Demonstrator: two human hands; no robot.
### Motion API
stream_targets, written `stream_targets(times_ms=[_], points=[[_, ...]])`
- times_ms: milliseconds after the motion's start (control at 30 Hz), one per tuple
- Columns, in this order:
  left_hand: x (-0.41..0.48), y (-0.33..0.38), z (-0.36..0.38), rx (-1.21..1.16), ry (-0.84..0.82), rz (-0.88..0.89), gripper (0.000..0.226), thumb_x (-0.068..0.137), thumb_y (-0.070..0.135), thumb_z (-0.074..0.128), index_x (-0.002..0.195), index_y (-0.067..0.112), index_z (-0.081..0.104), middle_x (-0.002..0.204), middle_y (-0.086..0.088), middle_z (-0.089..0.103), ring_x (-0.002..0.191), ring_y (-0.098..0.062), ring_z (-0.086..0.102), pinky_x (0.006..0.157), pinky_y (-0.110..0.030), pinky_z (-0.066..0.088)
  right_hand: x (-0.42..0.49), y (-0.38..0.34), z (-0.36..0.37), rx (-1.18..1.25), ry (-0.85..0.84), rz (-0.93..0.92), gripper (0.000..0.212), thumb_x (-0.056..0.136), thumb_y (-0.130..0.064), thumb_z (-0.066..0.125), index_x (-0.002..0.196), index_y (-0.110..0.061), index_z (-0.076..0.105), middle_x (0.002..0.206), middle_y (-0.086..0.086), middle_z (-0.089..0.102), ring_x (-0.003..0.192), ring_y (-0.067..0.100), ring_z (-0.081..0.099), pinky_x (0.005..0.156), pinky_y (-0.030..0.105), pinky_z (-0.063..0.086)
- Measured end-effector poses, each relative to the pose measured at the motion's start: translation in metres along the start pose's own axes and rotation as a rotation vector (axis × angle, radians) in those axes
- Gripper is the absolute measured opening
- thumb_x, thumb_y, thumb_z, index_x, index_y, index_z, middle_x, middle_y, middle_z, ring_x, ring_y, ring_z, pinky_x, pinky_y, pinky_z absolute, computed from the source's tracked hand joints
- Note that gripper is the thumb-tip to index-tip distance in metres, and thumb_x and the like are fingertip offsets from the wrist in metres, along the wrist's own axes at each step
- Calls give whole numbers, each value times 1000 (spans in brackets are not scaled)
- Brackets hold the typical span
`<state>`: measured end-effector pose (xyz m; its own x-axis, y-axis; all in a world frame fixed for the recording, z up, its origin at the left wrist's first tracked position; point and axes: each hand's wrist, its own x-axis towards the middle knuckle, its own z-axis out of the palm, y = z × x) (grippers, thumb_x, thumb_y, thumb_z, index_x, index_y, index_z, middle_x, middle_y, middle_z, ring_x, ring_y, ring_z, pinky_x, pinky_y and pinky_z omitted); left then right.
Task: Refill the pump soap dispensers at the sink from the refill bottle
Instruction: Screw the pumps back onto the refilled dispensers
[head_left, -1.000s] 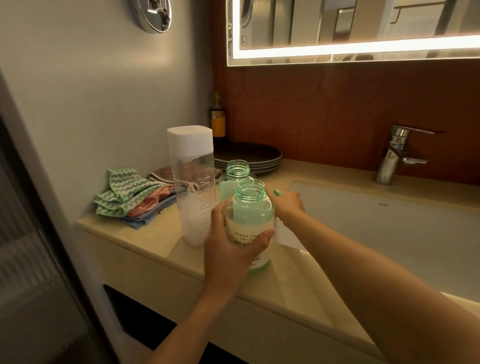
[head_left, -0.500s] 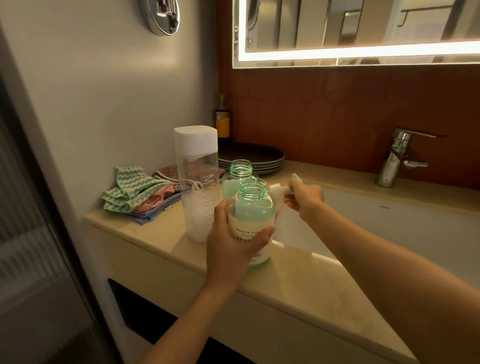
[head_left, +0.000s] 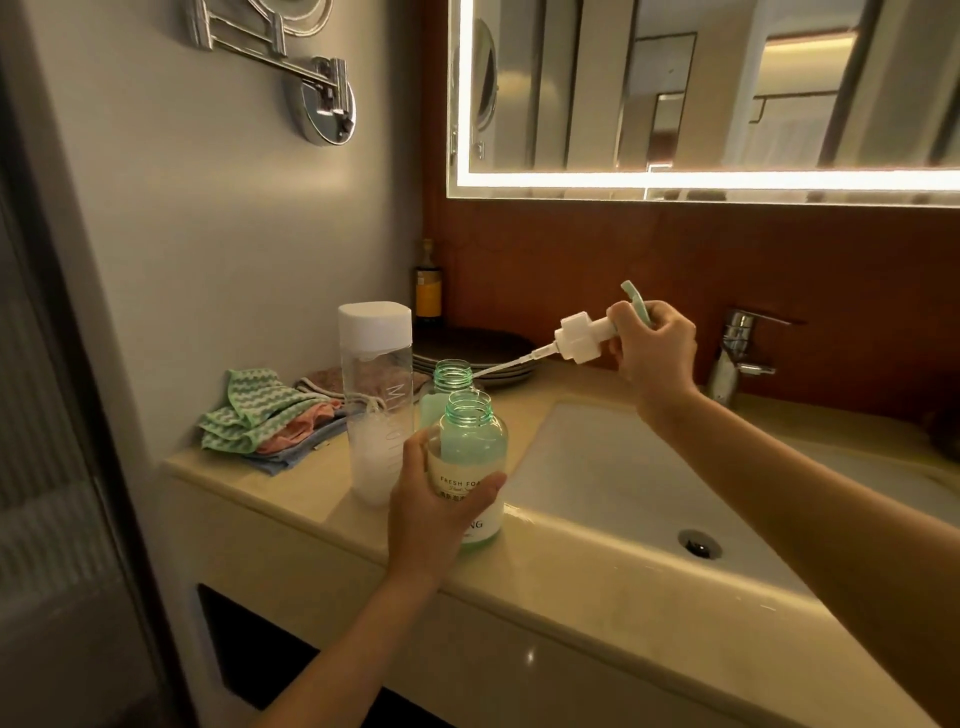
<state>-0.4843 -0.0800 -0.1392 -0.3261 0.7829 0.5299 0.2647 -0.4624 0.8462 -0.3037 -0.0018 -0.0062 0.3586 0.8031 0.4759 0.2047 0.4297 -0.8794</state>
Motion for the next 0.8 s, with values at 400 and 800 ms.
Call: stream_targets(times_ms=[400,800], points=[[0,0,0,50,6,3,71,59,44,75,118,32,38,104,27,48,93,9,51,67,-3,44,-23,-49,-23,75,-37,-204,14,84,-20,56,70,-23,55,65,-3,48,71,19,46,64,34,43],[0,-1,0,20,18,-9,78,49,60,75,115,35,41,104,23,53,92,10,54,69,-5,44,-46,-53,20,-198,-398,-322,9,80,-18,65,84,-11,62,66,-7,51,55,4,42,46,6,34]])
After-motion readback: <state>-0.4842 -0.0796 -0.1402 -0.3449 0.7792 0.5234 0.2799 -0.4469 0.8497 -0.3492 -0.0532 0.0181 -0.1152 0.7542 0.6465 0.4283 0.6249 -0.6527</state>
